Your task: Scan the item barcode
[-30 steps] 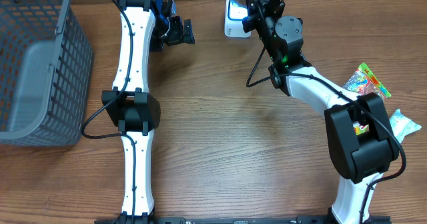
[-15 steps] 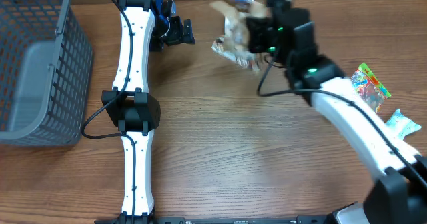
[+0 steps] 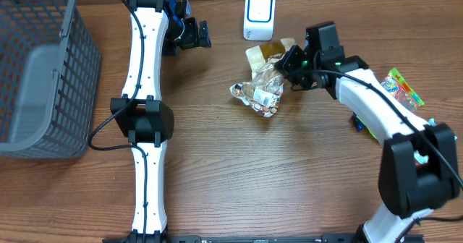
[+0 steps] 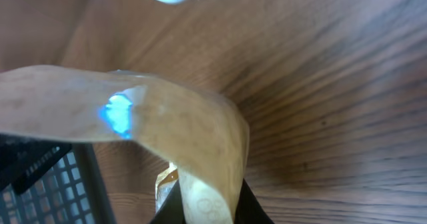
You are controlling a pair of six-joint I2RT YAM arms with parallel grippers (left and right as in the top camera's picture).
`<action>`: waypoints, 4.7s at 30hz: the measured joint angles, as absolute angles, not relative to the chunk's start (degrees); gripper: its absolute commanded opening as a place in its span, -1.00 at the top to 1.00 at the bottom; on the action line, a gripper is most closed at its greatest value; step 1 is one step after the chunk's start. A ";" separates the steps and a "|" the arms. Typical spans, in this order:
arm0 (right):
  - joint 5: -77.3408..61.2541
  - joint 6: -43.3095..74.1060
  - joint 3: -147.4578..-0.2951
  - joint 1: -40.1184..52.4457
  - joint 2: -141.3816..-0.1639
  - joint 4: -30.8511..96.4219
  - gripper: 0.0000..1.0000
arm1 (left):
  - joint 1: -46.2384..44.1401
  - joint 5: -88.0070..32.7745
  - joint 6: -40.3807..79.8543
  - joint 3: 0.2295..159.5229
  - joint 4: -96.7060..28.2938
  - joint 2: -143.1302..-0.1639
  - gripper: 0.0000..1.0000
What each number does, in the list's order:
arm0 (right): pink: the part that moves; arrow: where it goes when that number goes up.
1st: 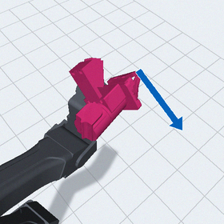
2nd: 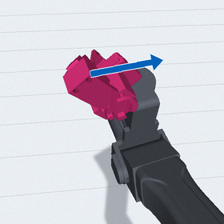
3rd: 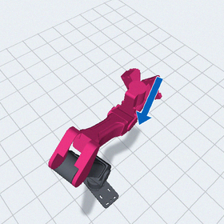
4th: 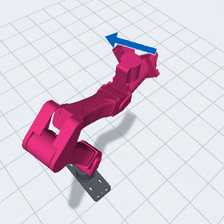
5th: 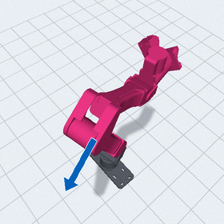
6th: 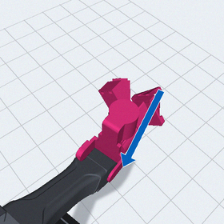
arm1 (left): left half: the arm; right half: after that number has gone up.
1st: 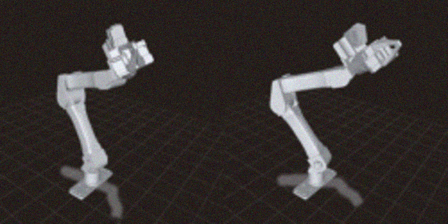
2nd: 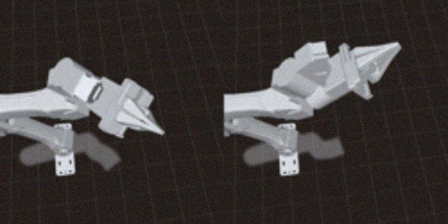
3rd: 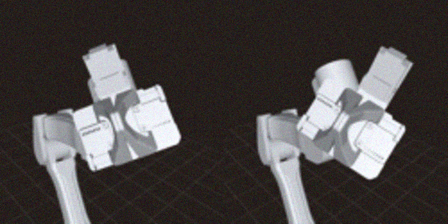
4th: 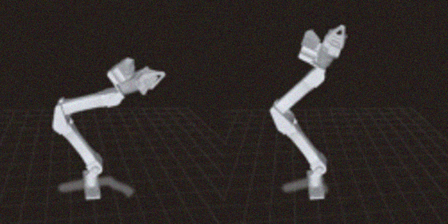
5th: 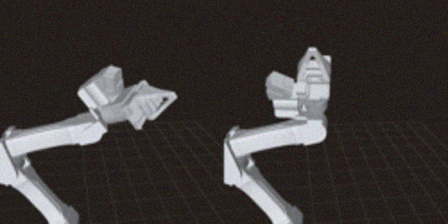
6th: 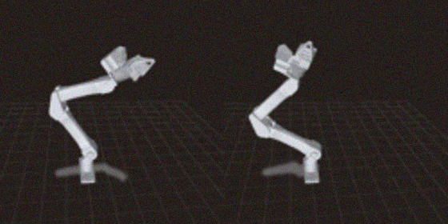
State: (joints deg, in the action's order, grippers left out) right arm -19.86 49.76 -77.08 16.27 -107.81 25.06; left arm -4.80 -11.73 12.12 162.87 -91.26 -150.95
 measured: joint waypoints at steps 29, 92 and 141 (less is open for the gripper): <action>-15.33 -14.13 -100.22 13.58 -111.15 44.56 -1.00 | -4.80 -11.73 12.12 162.87 -91.26 -150.95 -0.99; -34.79 32.82 -94.32 25.89 -131.24 38.81 0.93 | -4.80 -11.73 12.12 162.87 -91.24 -150.95 -0.99; 42.13 -16.60 -92.23 29.17 -127.76 -33.45 0.93 | -4.80 -11.73 12.12 162.87 -91.26 -150.95 -1.00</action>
State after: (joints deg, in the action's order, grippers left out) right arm 42.13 -16.60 -92.23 29.17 -127.76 -33.45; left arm -4.80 -11.73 12.12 162.87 -91.26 -150.95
